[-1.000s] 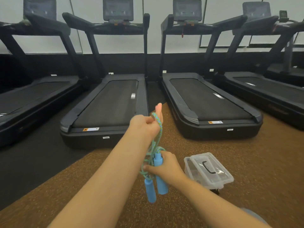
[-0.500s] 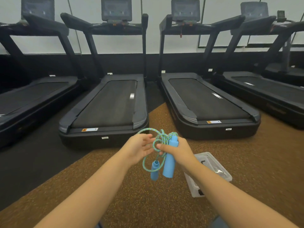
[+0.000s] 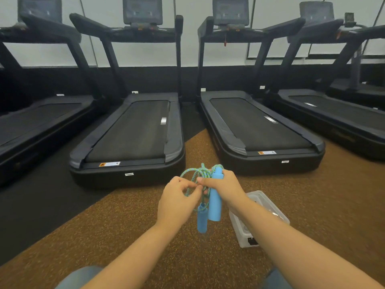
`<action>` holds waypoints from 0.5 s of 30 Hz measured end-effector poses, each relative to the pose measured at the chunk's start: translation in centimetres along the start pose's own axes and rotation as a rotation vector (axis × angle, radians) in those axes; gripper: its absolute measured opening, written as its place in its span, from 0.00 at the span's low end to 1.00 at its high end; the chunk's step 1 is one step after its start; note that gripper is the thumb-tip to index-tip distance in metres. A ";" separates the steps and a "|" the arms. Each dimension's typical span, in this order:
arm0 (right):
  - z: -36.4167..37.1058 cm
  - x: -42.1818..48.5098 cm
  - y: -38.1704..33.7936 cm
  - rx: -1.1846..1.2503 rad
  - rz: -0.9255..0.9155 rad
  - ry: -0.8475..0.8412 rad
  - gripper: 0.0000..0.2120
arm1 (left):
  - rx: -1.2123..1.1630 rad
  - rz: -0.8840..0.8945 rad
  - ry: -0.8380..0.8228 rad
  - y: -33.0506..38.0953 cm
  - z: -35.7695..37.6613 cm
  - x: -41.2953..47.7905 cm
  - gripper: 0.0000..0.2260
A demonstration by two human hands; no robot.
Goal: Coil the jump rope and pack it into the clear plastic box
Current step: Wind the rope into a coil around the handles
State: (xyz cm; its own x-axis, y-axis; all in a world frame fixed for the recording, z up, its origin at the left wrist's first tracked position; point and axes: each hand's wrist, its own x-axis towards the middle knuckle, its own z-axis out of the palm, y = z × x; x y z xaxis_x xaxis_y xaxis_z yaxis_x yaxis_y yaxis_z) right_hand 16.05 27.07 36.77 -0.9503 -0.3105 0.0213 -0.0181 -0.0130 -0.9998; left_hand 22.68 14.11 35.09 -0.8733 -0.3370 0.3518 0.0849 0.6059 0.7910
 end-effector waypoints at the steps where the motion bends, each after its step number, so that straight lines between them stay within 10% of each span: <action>1: 0.1 -0.1 0.2 0.000 0.007 -0.001 0.08 | 0.031 -0.014 -0.022 -0.2 0.1 0.0 0.05; 6: 0.2 -0.5 0.5 0.012 0.032 -0.047 0.11 | 0.012 0.010 -0.328 -0.6 0.0 0.8 0.09; 15: 0.3 -0.5 0.0 -0.060 0.067 -0.112 0.07 | -0.082 0.005 -0.296 -0.4 -0.6 0.4 0.12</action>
State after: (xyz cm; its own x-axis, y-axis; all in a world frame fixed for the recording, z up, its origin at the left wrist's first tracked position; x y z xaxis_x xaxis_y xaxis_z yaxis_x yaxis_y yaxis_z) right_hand 16.67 26.93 36.72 -0.9096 -0.4127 -0.0483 0.0227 0.0667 -0.9975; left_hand 22.56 13.29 35.21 -0.9737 -0.1019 0.2040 0.1174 0.5428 0.8316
